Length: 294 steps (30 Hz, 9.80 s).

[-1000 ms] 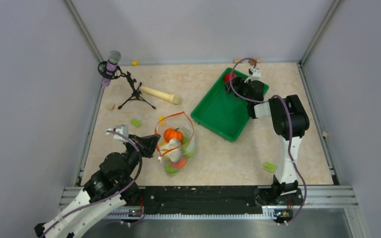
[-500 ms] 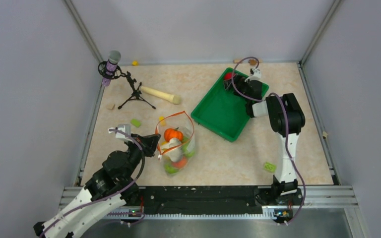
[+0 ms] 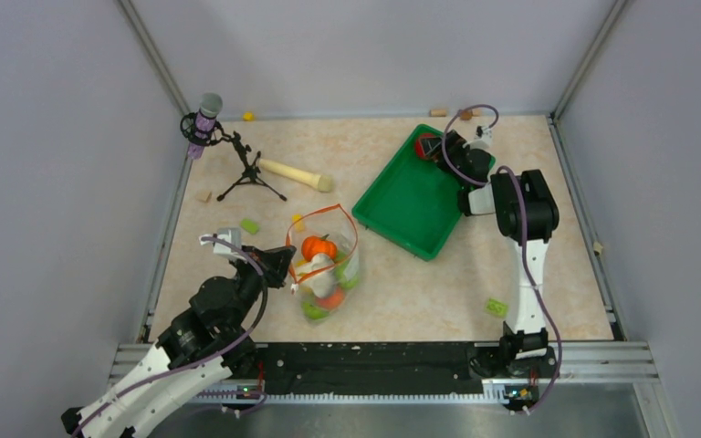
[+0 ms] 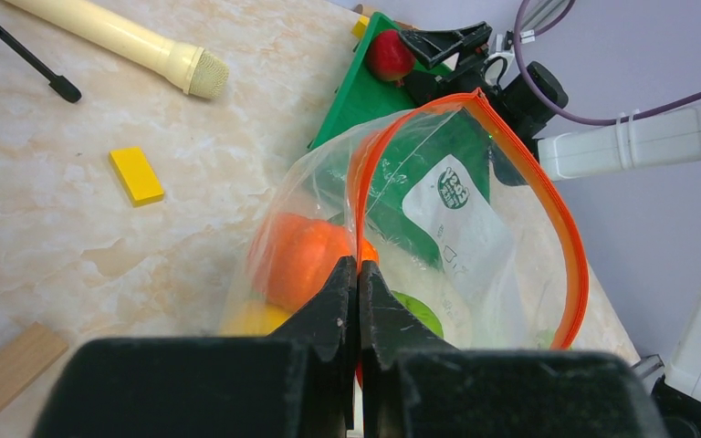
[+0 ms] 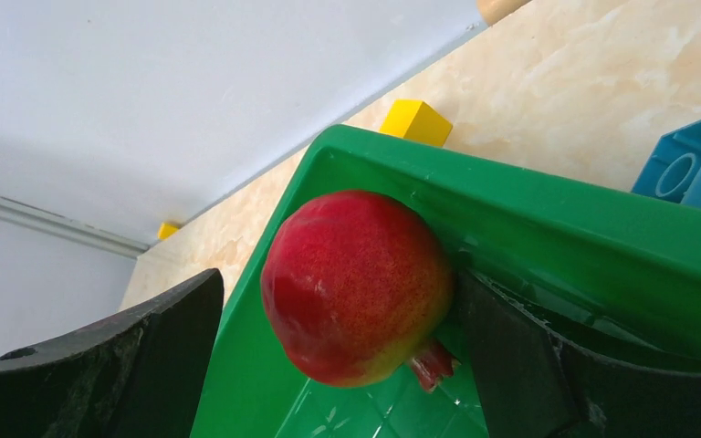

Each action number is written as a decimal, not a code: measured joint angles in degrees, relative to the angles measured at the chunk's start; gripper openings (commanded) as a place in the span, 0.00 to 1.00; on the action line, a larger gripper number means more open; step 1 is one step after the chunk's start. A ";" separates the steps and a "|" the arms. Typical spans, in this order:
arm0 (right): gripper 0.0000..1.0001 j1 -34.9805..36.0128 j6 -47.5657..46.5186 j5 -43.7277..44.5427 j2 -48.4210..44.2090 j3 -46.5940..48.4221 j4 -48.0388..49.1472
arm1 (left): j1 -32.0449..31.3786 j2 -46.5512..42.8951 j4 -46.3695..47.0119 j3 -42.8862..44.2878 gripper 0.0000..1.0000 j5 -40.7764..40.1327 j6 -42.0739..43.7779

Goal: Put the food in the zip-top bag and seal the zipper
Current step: Pick up the fake fruit from the bin, then place the fake fruit in the zipper food storage bag, then adjust the zipper food storage bag at the center of the board, then zip the zipper food storage bag at the center of the board.

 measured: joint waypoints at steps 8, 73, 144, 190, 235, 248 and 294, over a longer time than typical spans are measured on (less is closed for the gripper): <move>0.91 -0.09 1.49 -0.76 0.42 0.00 0.85 | 0.00 0.22 -0.02 -0.02 0.00 -0.02 0.00; 0.63 54.90 -34.23 11.06 -58.42 -23.28 -31.45 | 0.00 -1.60 -0.07 -0.33 0.00 3.34 -0.07; 0.00 56.37 -16.46 56.54 -68.81 -9.77 -90.12 | 0.17 16.87 15.21 4.26 0.97 41.13 6.23; 0.00 46.51 -1.90 51.04 -56.59 0.31 -110.22 | -46.07 55.19 60.35 -0.59 0.96 -12.24 44.61; 0.75 46.18 -25.53 25.49 -94.88 -20.79 -90.55 | -22.99 14.69 45.48 -17.57 0.00 9.53 35.80; 0.87 46.21 -58.90 -19.63 -80.41 -18.80 -75.41 | -22.97 20.72 34.23 -9.44 0.00 9.49 30.73; 0.00 47.54 -73.35 -18.58 -73.16 -23.47 -78.49 | -22.67 17.53 26.53 -6.14 0.97 11.30 26.73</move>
